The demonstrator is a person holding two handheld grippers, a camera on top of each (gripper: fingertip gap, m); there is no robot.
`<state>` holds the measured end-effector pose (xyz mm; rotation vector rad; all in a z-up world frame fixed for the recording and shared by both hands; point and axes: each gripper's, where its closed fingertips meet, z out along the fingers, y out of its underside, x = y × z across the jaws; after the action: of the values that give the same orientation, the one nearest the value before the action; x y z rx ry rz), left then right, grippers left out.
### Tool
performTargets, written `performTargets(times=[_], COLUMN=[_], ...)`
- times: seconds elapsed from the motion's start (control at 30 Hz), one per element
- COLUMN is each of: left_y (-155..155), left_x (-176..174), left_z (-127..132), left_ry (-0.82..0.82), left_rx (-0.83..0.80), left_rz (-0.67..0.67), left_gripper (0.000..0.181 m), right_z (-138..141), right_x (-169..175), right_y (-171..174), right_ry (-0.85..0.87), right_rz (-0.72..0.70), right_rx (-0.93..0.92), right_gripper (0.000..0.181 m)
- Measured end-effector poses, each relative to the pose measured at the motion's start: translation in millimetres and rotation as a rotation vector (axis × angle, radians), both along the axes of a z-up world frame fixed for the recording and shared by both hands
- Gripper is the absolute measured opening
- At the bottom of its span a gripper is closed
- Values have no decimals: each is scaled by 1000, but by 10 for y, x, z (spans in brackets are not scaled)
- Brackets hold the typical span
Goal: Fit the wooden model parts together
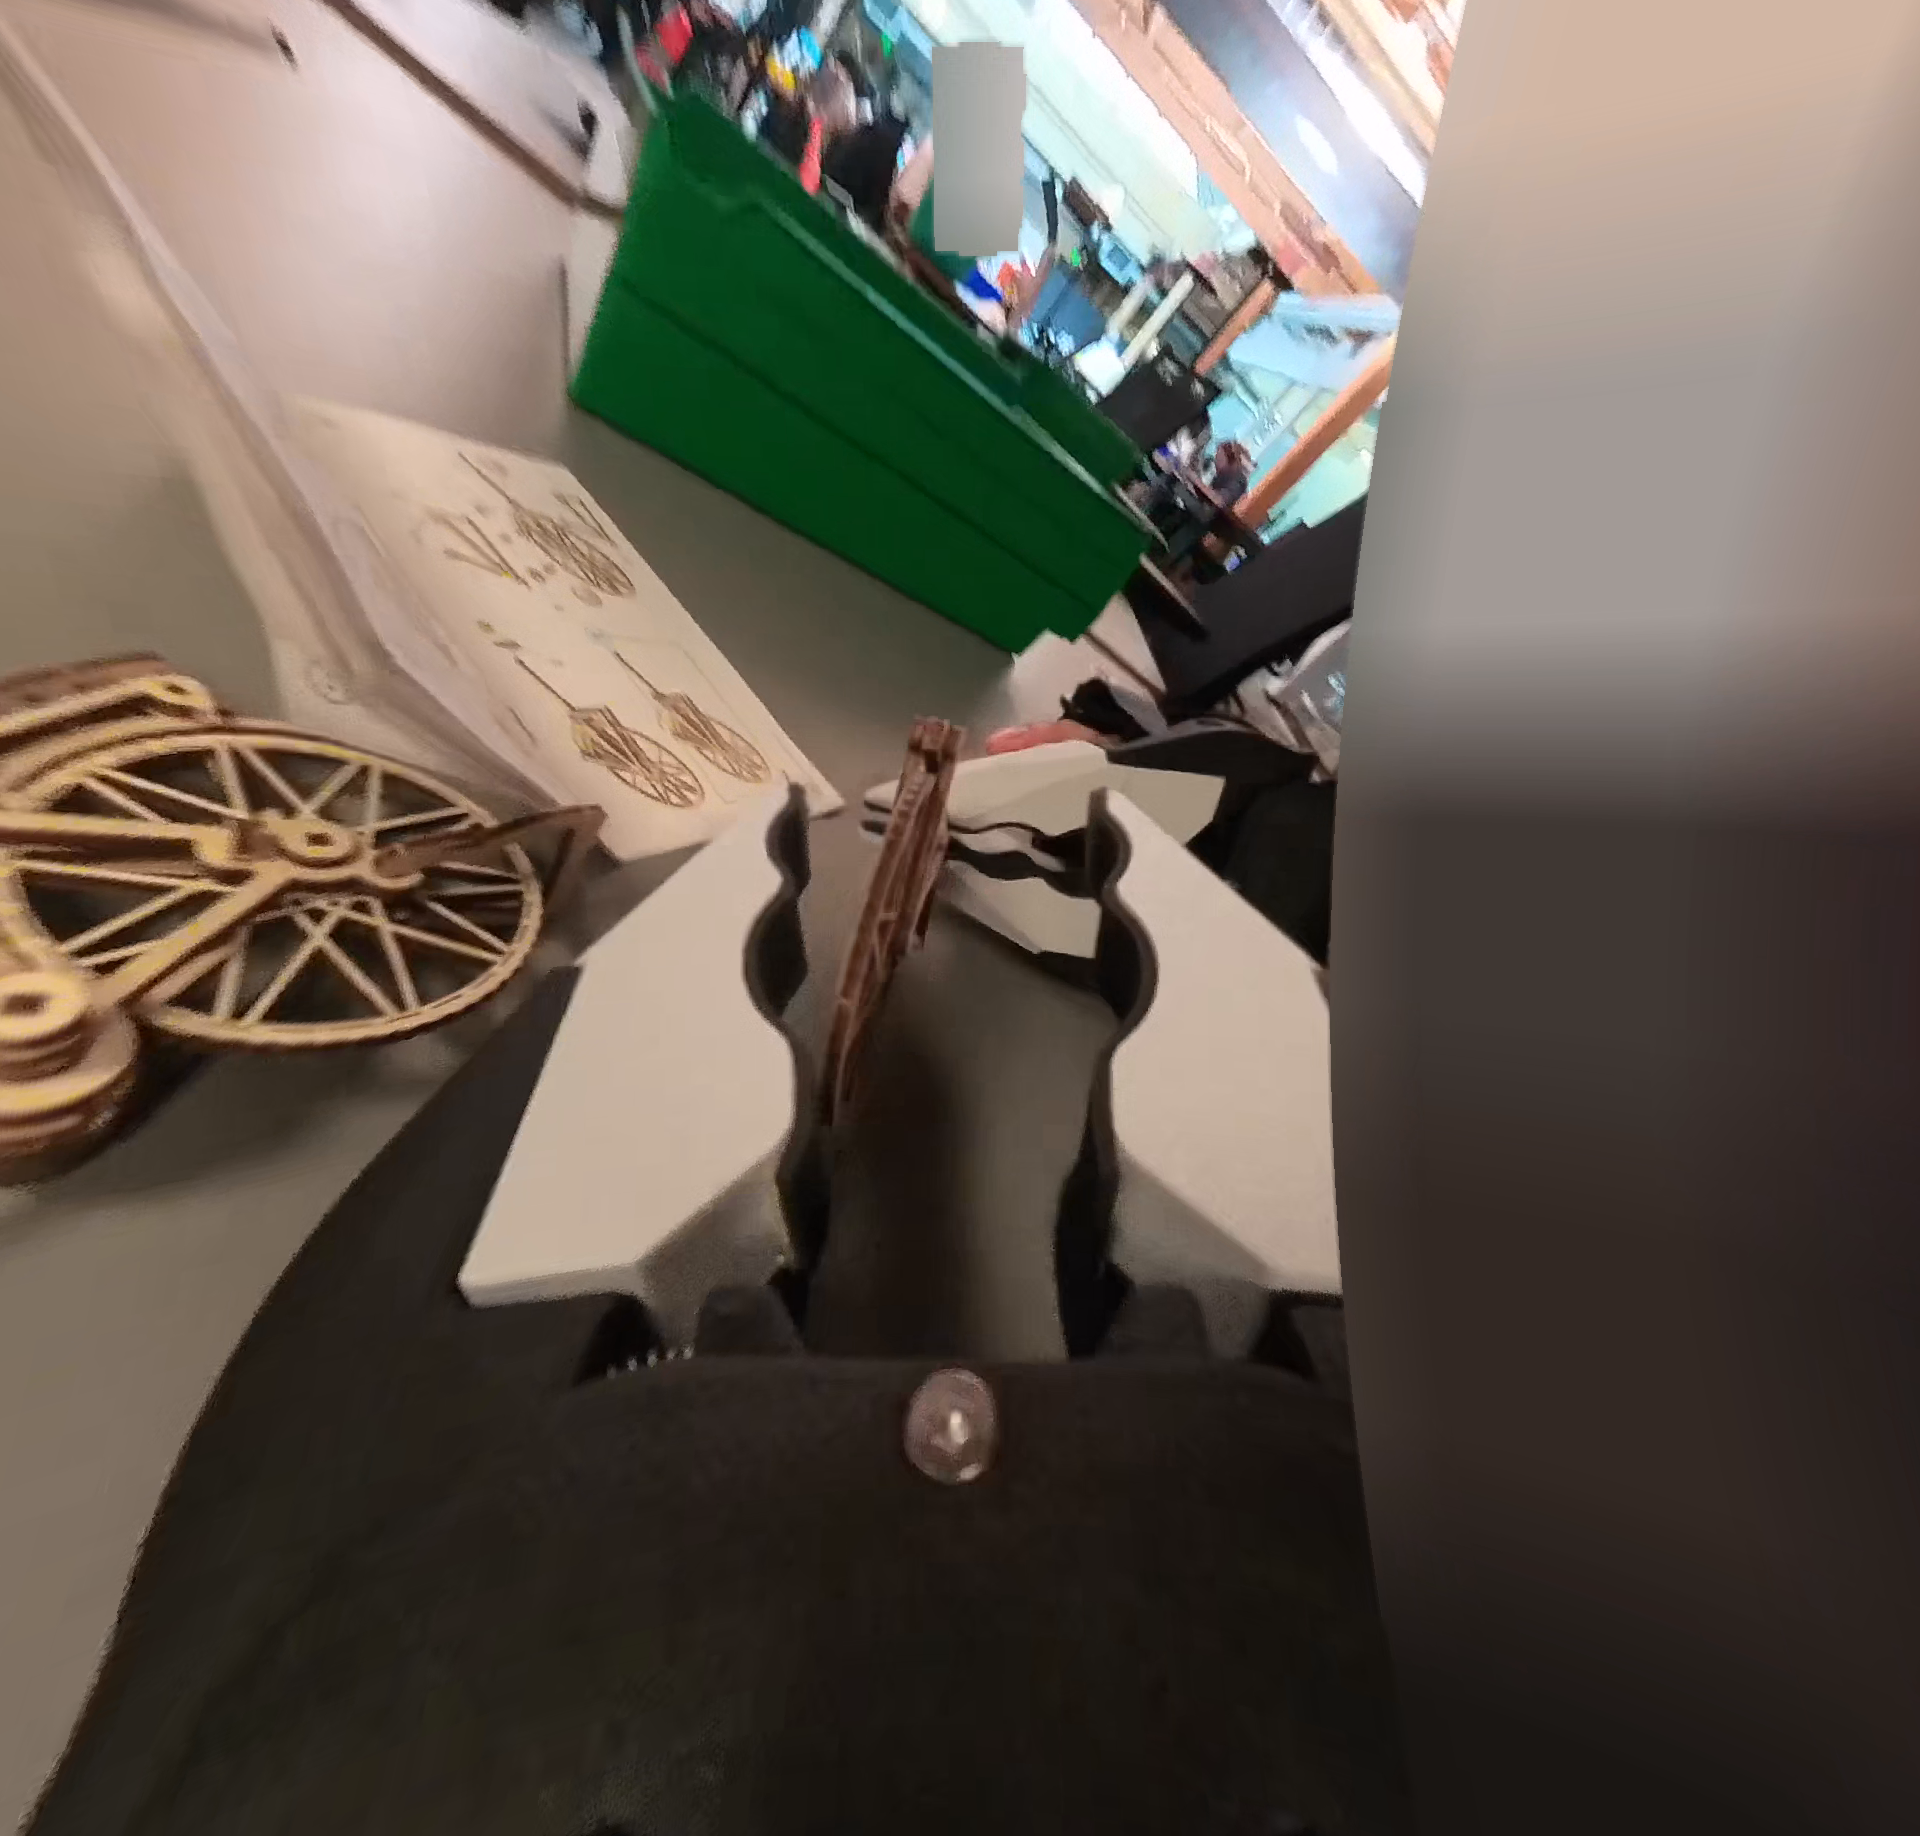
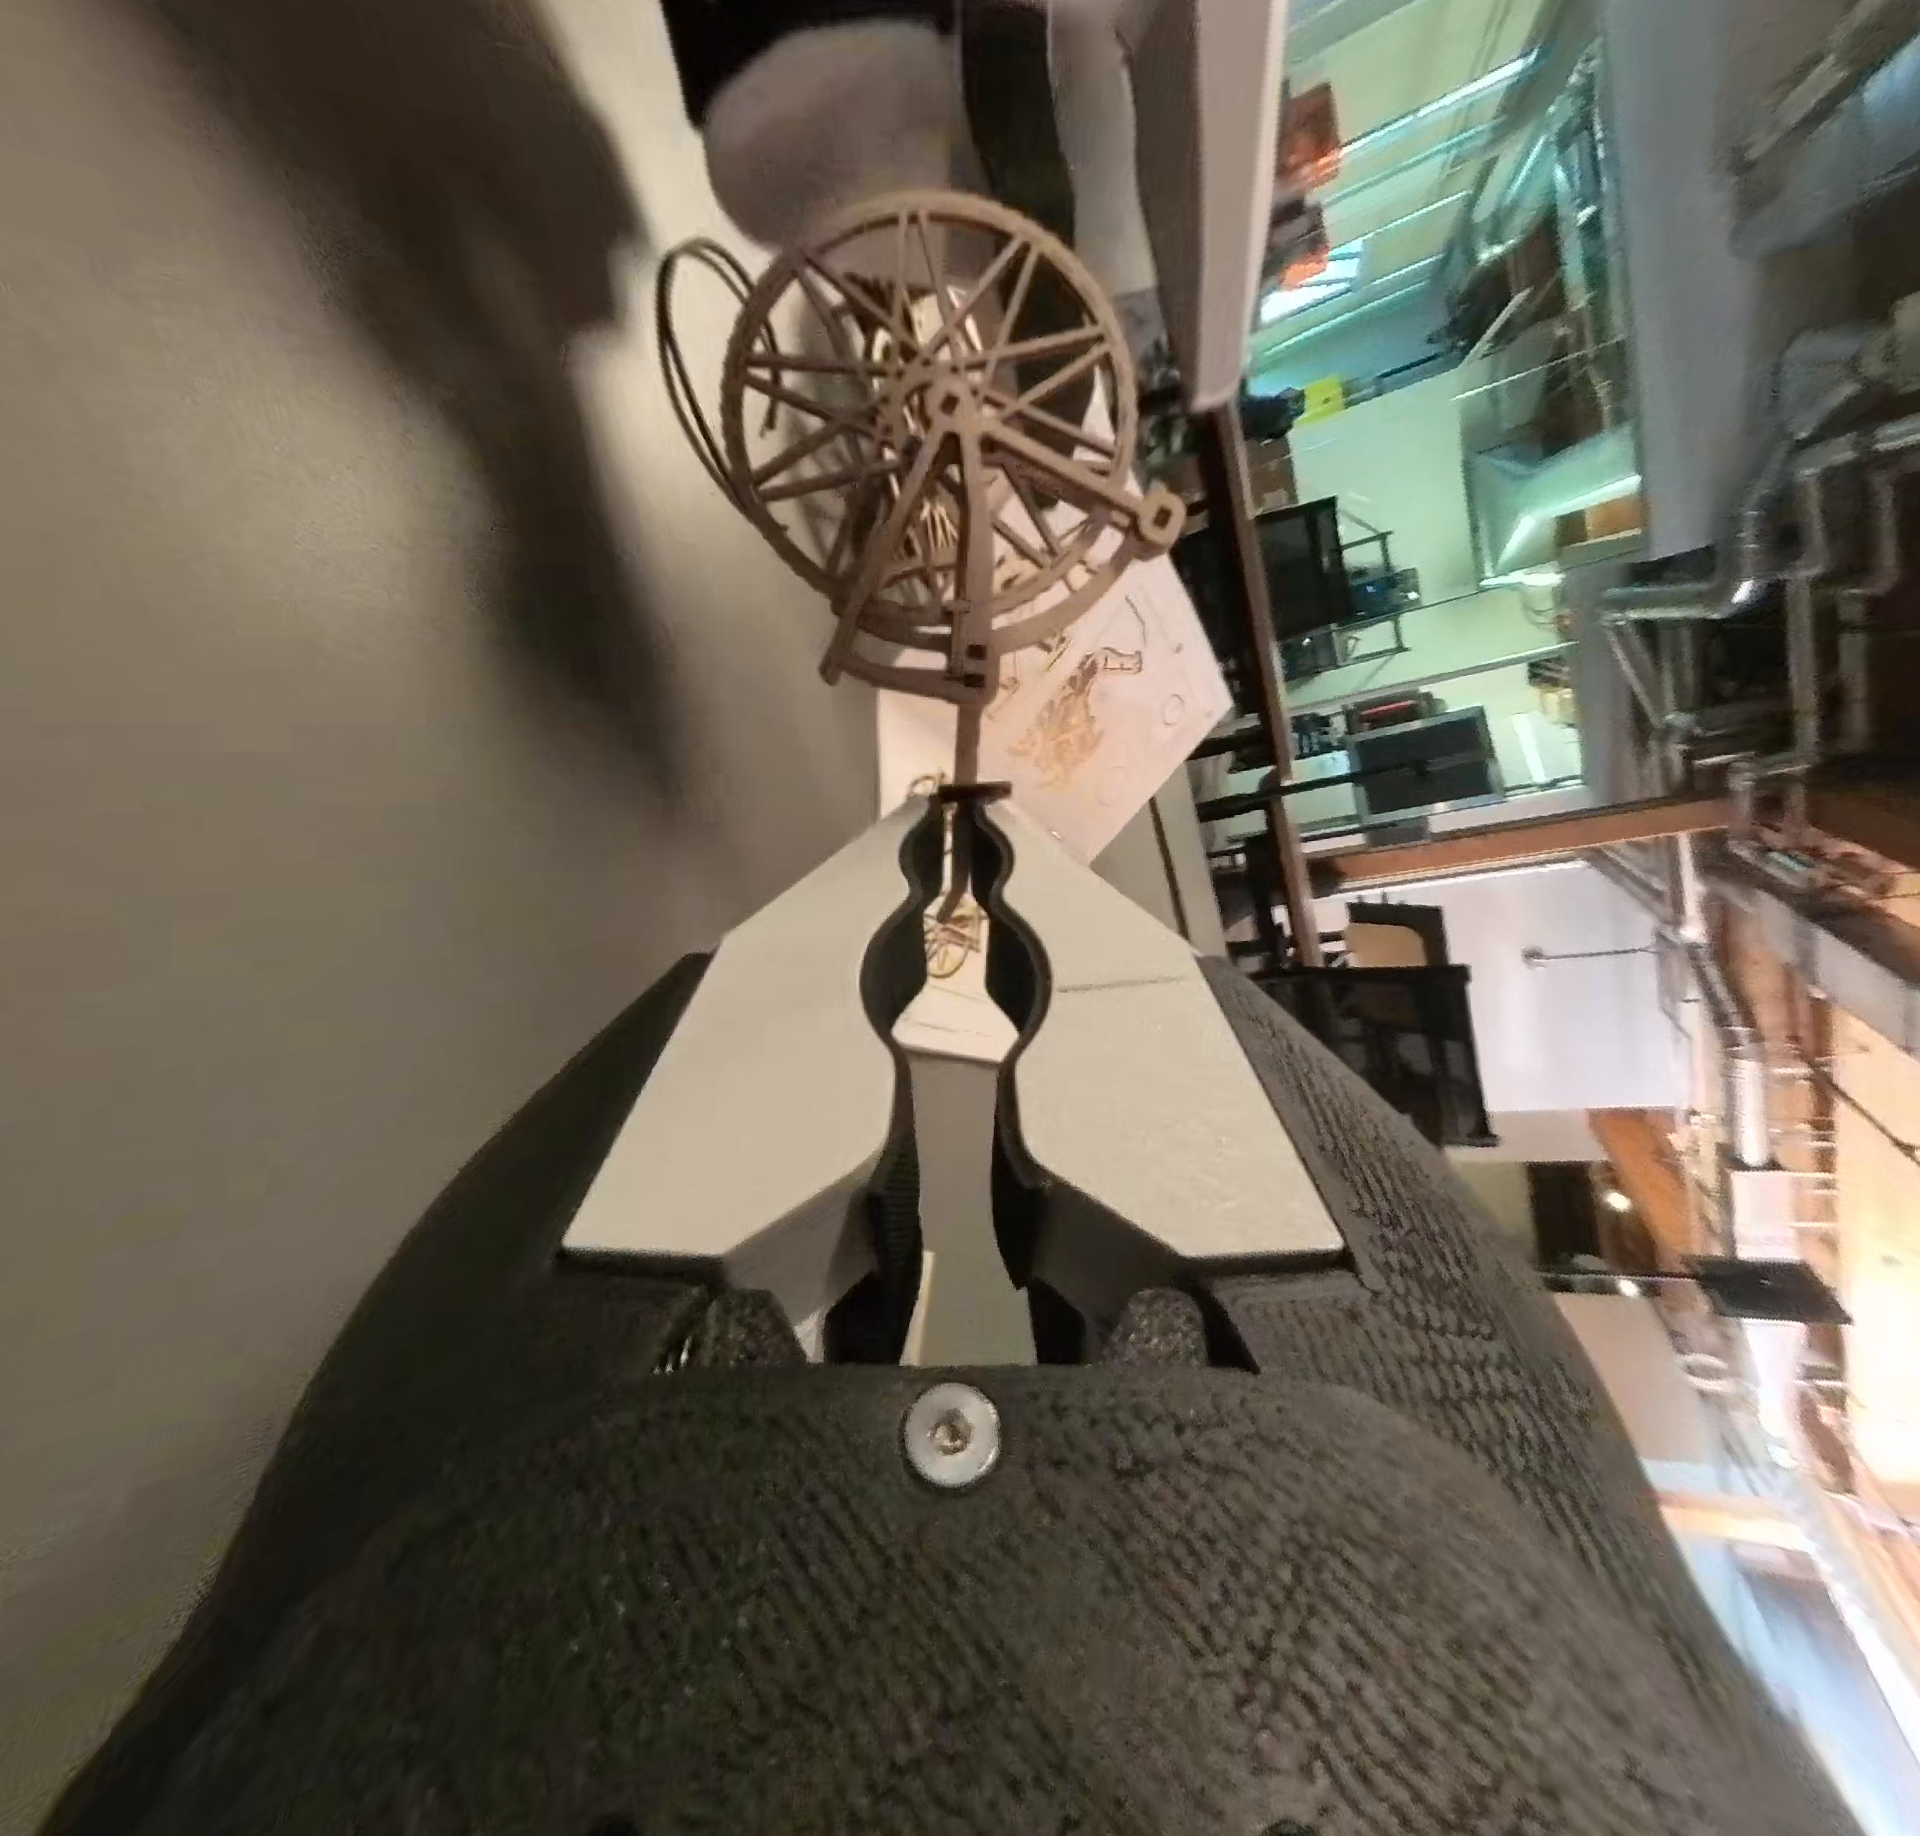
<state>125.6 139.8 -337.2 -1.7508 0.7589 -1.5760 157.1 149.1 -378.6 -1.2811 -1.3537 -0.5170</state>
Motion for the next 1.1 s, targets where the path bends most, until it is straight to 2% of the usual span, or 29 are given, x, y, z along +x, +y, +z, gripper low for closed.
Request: performTargets(times=[0.13,0.23,0.33,0.43,0.53,0.6,0.7,0.8,0.83,0.97,1.03,1.1], left_y=[-29,-8,42,119,241,294,322,316,312,270,262,248], left_x=[-136,-168,-182,-233,-545,-835,-1112,-1237,-1264,-1414,-1535,-1692], left_z=[27,53,119,188,384,489,501,402,365,340,367,426], left_ry=[-15,-34,-84,-115,-180,-211,-209,-158,-133,-95,-90,-73], left_rx=[25,24,41,84,181,229,212,206,208,235,265,332], left_rz=[43,93,210,328,490,593,663,705,719,799,859,946], left_gripper=[55,63,71,77,82,80,80,80,78,75,72,66], right_z=[113,254,392,369,282,186,117,-140,-157,-43,186,598], right_x=[-39,8,13,-100,-205,-291,-257,-181,-156,42,276,595], right_y=[-23,47,132,130,23,-144,-263,-272,-228,-174,-106,-45], right_ry=[75,259,422,361,224,224,236,137,135,225,294,428], right_rz=[34,2,-18,26,151,296,395,378,348,230,127,-3], right_rx=[23,-30,-63,-37,-2,-106,-238,-365,-363,-309,-131,102], right_gripper=[1,2,2,2,2,2,10,24,17,45,45,22])
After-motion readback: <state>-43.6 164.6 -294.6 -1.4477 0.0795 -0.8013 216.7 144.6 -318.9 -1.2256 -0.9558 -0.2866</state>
